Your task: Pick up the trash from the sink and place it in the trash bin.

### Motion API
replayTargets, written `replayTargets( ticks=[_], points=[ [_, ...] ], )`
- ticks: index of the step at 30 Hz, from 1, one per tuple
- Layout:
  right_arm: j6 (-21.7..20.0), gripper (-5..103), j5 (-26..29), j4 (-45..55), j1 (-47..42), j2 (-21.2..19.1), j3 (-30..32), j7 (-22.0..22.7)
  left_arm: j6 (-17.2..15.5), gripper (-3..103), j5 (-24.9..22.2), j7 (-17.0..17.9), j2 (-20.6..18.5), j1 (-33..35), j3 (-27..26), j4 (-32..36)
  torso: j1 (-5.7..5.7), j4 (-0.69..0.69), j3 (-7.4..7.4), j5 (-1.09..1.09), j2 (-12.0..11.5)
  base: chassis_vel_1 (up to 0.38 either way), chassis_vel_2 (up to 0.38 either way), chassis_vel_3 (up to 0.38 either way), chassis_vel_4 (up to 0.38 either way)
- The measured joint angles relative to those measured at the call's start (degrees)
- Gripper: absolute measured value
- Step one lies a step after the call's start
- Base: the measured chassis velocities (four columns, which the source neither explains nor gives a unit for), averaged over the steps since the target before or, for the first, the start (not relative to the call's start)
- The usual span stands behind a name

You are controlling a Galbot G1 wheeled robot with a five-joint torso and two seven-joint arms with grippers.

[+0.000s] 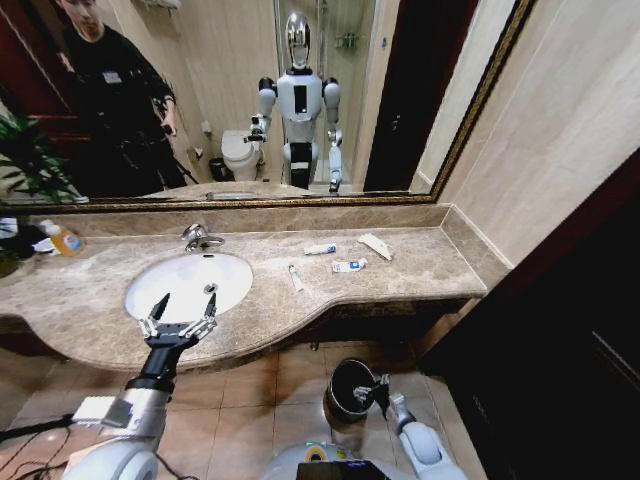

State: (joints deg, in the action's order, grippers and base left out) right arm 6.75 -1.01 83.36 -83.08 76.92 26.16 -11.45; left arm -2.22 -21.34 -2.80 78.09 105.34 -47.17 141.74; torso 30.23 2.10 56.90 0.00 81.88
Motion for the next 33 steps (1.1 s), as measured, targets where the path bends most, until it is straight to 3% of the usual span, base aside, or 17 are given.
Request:
replayTargets(
  ticks=[11, 15, 19, 26, 33],
  points=[
    [-3.6, 100, 6.6, 20.8, -6.4, -3.9, 1.6, 1.3, 0.0, 100, 0.0, 0.0, 0.0, 0.0, 0.0, 0.0, 0.00, 0.00, 0.00, 0.00, 0.0, 0.000, 0.000, 0.000, 0.000],
    [-8.5, 100, 10.5, 33.0, -7.6, -5.6, 1.3, 3.5, 0.0, 100, 0.0, 0.0, 0.0, 0.0, 0.0, 0.0, 0.00, 0.00, 0.00, -0.01, 0.0, 0.000, 0.000, 0.000, 0.000],
    [-12.5, 100, 11.5, 37.6, -5.1, -6.1, -1.3, 6.4, 0.0, 100, 0.0, 0.0, 0.0, 0.0, 0.0, 0.0, 0.00, 0.00, 0.00, -0.01, 0.0, 0.000, 0.000, 0.000, 0.000],
    [-17.7, 100, 12.2, 37.2, 2.8, -7.0, -8.2, 7.0, 0.0, 100, 0.0, 0.0, 0.0, 0.0, 0.0, 0.0, 0.00, 0.01, 0.00, 0.00, 0.0, 0.000, 0.000, 0.000, 0.000],
    [-18.5, 100, 13.7, 31.1, 12.4, -8.4, -14.2, 7.6, 0.0, 100, 0.0, 0.0, 0.0, 0.0, 0.0, 0.0, 0.00, 0.00, 0.01, -0.01, 0.0, 0.000, 0.000, 0.000, 0.000]
  ],
)
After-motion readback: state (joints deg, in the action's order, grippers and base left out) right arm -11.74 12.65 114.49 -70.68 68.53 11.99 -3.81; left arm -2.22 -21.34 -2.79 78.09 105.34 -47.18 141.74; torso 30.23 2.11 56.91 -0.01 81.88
